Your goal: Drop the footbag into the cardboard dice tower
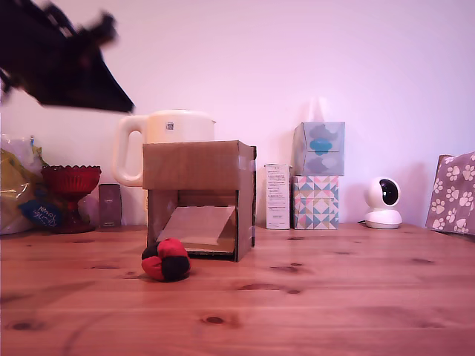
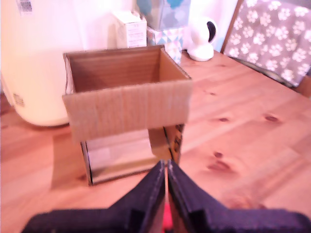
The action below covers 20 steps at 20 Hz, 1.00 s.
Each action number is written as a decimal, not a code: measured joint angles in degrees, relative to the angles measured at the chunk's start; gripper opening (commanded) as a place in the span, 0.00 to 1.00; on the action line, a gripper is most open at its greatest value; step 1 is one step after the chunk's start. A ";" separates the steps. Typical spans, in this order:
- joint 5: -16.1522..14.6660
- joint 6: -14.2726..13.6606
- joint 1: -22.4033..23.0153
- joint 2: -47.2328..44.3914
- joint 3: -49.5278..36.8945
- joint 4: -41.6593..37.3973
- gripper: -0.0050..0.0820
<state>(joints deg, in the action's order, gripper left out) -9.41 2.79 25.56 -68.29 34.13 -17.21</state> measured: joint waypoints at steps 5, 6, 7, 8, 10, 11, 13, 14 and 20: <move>-1.66 -0.37 0.00 -11.10 -0.02 -4.44 0.03; -2.51 -0.39 0.00 -13.49 -0.02 -4.24 0.03; -3.02 -0.48 0.00 -15.19 -0.09 -3.98 0.03; -3.45 -0.52 0.02 -15.87 -0.31 -3.82 0.03; -3.65 -0.59 0.24 -15.82 -0.55 -4.11 0.04; -3.69 -0.63 0.28 -15.82 -0.55 -4.15 0.07; -4.04 -1.03 0.28 -15.82 -0.57 -4.11 0.43; -4.28 -1.62 0.28 -15.87 -0.57 -4.37 0.69; -2.32 -3.67 1.36 -23.19 -0.50 -9.62 0.96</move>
<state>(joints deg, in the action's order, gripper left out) -11.73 -0.89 26.92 -91.48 33.63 -26.83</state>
